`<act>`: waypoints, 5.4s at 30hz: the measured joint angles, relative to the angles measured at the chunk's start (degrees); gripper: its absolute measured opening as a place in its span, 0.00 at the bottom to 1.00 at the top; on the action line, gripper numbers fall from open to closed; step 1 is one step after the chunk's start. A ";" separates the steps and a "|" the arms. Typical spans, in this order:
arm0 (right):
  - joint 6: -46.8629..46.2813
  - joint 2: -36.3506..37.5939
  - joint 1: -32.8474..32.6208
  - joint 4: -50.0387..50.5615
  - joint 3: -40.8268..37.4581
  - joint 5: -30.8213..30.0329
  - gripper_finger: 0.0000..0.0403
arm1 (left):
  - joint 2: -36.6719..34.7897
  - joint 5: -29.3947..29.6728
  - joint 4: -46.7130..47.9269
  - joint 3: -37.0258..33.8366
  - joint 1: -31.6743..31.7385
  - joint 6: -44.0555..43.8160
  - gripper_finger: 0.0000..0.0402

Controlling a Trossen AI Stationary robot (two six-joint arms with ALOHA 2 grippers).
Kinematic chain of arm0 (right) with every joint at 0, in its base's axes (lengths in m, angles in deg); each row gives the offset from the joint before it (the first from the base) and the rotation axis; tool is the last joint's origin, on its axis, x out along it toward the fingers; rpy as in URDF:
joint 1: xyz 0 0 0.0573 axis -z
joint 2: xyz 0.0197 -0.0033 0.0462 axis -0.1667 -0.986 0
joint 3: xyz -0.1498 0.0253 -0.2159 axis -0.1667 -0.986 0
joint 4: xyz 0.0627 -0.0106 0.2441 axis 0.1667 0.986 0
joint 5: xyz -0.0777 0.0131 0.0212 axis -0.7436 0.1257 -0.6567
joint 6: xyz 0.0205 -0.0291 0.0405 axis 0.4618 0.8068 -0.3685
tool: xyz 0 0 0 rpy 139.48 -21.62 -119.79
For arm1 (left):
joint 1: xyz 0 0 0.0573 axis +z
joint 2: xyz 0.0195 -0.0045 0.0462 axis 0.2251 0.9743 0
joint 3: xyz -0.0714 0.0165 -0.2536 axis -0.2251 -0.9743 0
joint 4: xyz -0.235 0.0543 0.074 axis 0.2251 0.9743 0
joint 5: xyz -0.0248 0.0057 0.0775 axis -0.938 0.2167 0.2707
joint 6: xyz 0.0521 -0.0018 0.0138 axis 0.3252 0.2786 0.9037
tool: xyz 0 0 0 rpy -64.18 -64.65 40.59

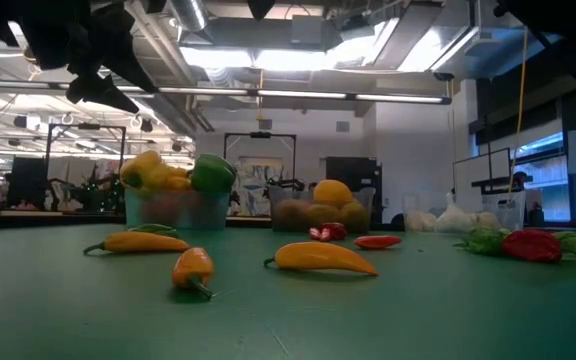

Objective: Sort produce into baskets
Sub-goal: Put the red chili pepper into the blue bin, then put the green chili pepper into the dark blue bin

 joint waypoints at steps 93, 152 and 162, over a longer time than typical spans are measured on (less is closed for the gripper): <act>5.49 2.29 12.37 31.95 -5.40 -4.79 0.42 | 0.00 0.00 0.72 -0.02 0.02 4.34 0.77; -8.49 -6.75 0.70 -8.10 9.00 7.47 0.08 | 0.00 0.00 1.70 -0.02 0.02 5.69 0.77; -10.51 -6.67 0.76 -5.60 9.06 7.44 0.33 | 0.01 0.00 1.70 0.00 0.02 5.41 0.77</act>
